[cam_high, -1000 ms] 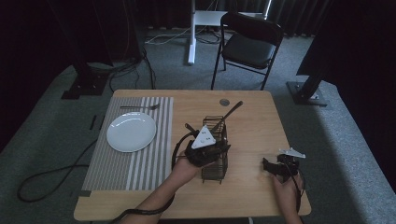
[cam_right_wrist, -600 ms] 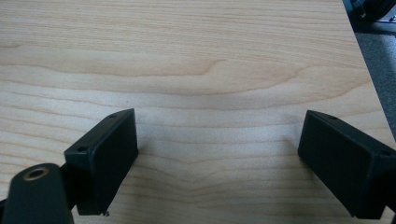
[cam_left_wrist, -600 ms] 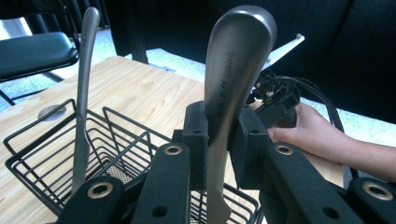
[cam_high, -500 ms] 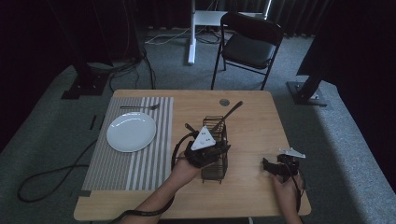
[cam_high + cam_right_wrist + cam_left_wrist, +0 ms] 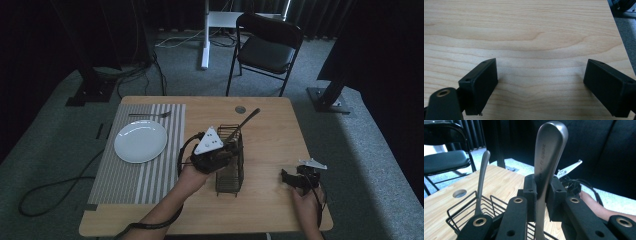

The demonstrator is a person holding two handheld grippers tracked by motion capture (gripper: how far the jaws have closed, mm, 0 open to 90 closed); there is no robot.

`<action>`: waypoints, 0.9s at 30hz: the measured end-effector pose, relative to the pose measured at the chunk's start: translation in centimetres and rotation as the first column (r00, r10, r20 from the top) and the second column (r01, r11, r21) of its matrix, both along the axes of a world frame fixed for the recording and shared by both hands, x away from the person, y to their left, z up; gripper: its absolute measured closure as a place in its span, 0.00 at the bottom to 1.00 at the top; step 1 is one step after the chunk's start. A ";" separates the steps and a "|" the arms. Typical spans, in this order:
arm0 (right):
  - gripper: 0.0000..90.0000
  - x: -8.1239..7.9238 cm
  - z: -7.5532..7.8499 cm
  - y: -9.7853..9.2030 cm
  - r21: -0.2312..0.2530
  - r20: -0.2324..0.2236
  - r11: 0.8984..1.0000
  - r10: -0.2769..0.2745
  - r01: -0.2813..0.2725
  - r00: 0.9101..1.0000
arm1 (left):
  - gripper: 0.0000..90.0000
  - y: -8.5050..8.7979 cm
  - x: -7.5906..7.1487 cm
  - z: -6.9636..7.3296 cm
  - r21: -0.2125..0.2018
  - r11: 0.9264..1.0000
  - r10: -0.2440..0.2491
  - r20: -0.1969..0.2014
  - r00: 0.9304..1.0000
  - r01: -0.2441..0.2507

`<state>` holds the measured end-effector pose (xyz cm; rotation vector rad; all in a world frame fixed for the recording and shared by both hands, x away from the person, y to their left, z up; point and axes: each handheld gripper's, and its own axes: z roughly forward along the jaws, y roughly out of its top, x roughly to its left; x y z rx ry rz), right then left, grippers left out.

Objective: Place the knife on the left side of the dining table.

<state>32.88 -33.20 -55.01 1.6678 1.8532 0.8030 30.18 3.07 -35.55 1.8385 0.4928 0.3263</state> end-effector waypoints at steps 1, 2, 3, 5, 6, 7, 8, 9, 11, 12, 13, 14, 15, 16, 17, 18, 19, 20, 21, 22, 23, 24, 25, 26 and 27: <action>0.13 0.0 0.0 0.0 0.000 0.000 1.000 0.000 0.000 1.000 | 0.89 0.0 0.0 0.2 0.001 1.000 -0.001 0.004 1.000 0.001; 0.13 0.0 0.0 0.0 0.000 0.000 1.000 0.000 0.000 1.000 | 0.89 0.1 -0.1 0.5 0.001 1.000 0.001 0.006 1.000 -0.001; 0.13 0.0 0.0 0.0 0.000 0.000 1.000 0.000 0.000 1.000 | 0.89 0.2 -0.1 0.6 0.002 1.000 -0.001 0.009 1.000 0.001; 0.13 0.0 0.0 0.0 0.000 0.000 1.000 0.000 0.000 1.000 | 0.89 0.4 -0.1 1.3 -0.010 1.000 -0.004 0.011 1.000 0.004; 0.13 0.0 0.0 0.0 0.000 0.000 1.000 0.000 0.000 1.000 | 0.89 0.5 -0.2 1.6 -0.011 1.000 -0.001 0.017 1.000 0.001; 0.13 0.0 0.0 0.0 0.000 0.000 1.000 0.000 0.000 1.000 | 0.89 0.6 -0.2 1.9 -0.013 1.000 0.004 0.021 1.000 -0.003; 0.13 0.0 0.0 0.0 0.000 0.000 1.000 0.000 0.000 1.000 | 0.89 0.8 -0.3 2.2 -0.016 1.000 0.003 0.024 1.000 -0.002; 0.13 0.0 0.0 0.0 0.000 0.000 1.000 0.000 0.000 1.000 | 0.90 0.9 -0.3 2.5 -0.018 1.000 0.009 0.028 1.000 -0.008; 0.13 0.0 0.0 0.0 0.000 0.000 1.000 0.000 0.000 1.000 | 0.90 1.2 -0.5 3.1 -0.019 1.000 0.010 0.038 0.999 -0.009; 0.13 0.0 0.0 0.0 0.000 0.000 1.000 0.000 0.000 1.000 | 0.90 1.4 -0.6 3.4 -0.024 1.000 0.014 0.044 0.999 -0.013; 0.13 0.0 0.0 0.0 0.000 0.000 1.000 0.000 0.000 1.000 | 0.90 1.6 -0.7 3.8 -0.021 1.000 0.013 0.052 0.999 -0.012; 0.13 0.0 0.0 0.0 0.000 0.000 1.000 0.000 0.000 1.000 | 0.90 1.8 -0.8 4.1 -0.020 1.000 0.019 0.065 0.998 -0.018; 0.13 0.0 0.0 0.0 0.000 0.000 1.000 0.000 0.000 1.000 | 0.90 2.0 -0.9 4.5 -0.025 0.999 0.026 0.069 0.997 -0.024; 0.13 0.0 0.0 0.0 0.000 0.000 1.000 0.000 0.000 1.000 | 0.90 2.2 -0.9 4.8 -0.029 0.999 0.023 0.070 0.997 -0.021; 0.13 0.0 0.0 0.0 0.000 0.000 1.000 0.000 0.000 1.000 | 0.90 2.5 -1.0 5.0 -0.035 0.999 0.030 0.073 0.997 -0.028; 0.13 0.0 0.0 0.0 0.000 0.000 1.000 0.000 0.000 1.000 | 0.90 2.6 -1.0 5.3 -0.035 0.999 0.038 0.079 0.996 -0.035; 0.13 0.0 0.0 0.0 0.000 0.000 1.000 0.000 0.000 1.000 | 0.90 2.8 -1.1 5.6 -0.033 0.999 0.037 0.083 0.996 -0.034; 0.13 0.0 0.0 0.0 0.000 0.000 1.000 0.000 0.000 1.000 | 0.90 3.1 -1.2 5.8 -0.041 0.998 0.043 0.086 0.995 -0.040; 0.13 0.0 0.0 0.0 0.000 0.000 1.000 0.000 0.000 1.000 | 0.90 3.3 -1.3 6.1 -0.040 0.998 0.042 0.088 0.995 -0.039; 0.13 0.0 0.0 0.0 0.000 0.000 1.000 0.000 0.000 1.000 | 0.90 3.4 -1.5 6.3 -0.041 0.998 0.047 0.098 0.994 -0.044; 0.13 0.0 0.0 0.0 0.000 0.000 1.000 0.000 0.000 1.000 | 0.90 3.6 -1.6 6.6 -0.046 0.998 0.053 0.101 0.993 -0.048; 0.13 0.0 0.0 0.0 0.000 -0.001 1.000 0.000 0.000 1.000 | 0.90 3.9 -1.7 6.9 -0.044 0.998 0.049 0.104 0.993 -0.045; 0.13 0.0 0.0 0.0 0.000 0.000 1.000 0.000 0.000 1.000 | 0.91 4.1 -1.8 7.1 -0.049 0.997 0.056 0.107 0.993 -0.051; 0.13 0.0 0.0 0.0 0.000 0.000 1.000 0.000 0.000 1.000 | 0.91 4.4 -2.0 7.3 -0.054 0.997 0.064 0.109 0.992 -0.059; 0.13 0.0 0.0 0.0 0.000 0.000 1.000 0.000 0.000 1.000 | 0.91 4.6 -2.0 7.6 -0.059 0.996 0.069 0.109 0.992 -0.062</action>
